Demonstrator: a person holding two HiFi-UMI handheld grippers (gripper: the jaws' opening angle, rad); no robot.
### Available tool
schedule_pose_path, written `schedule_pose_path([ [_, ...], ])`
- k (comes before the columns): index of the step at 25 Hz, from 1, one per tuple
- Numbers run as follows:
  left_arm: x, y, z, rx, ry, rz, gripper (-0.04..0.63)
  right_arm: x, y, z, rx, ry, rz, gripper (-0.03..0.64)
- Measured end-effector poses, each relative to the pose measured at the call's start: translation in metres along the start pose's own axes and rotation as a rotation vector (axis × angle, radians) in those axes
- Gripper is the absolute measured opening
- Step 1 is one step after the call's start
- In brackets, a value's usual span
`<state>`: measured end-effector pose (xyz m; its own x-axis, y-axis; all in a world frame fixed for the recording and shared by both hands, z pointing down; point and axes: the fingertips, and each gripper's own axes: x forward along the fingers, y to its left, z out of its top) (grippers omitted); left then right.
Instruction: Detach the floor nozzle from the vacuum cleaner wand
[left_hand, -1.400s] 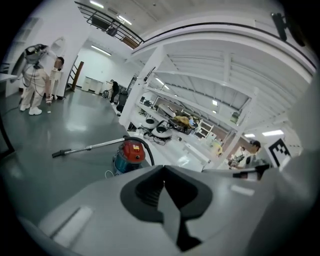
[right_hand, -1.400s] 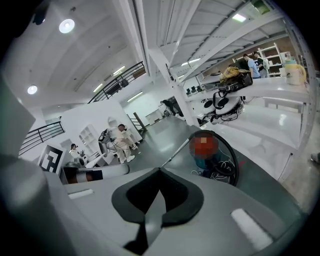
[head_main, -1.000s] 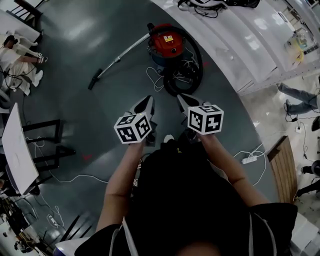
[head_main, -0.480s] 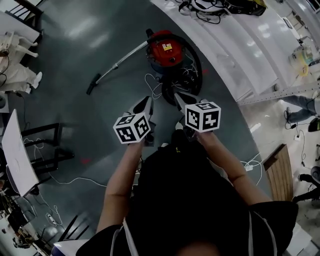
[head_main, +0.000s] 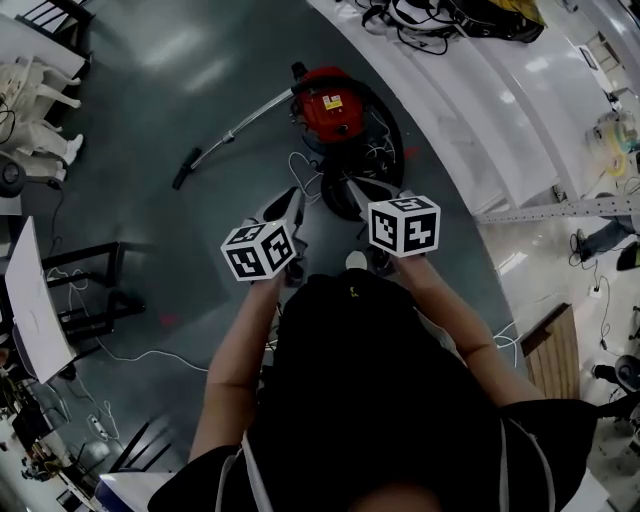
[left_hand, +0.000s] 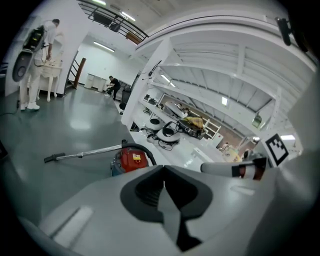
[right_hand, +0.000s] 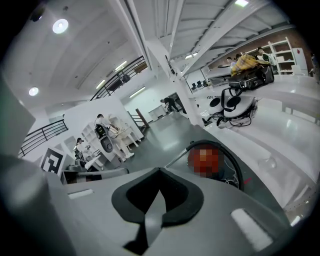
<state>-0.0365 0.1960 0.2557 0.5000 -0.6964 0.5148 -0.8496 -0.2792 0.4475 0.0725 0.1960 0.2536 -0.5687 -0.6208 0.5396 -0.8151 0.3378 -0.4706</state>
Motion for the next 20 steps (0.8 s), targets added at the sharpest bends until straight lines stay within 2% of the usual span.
schedule_pose_path([
  [11,0.032,0.026,0.008,-0.033,0.022,0.050,0.009,0.029,-0.034,0.015,-0.007,0.057,-0.014,-0.002],
  [17,0.053,0.048,0.016,-0.038,0.037,0.050,0.009,0.055,-0.038,0.020,-0.010,0.082,-0.013,-0.002],
  [20,0.073,0.058,0.028,-0.039,0.043,0.014,0.009,0.072,-0.041,0.030,-0.017,0.075,-0.014,-0.002],
])
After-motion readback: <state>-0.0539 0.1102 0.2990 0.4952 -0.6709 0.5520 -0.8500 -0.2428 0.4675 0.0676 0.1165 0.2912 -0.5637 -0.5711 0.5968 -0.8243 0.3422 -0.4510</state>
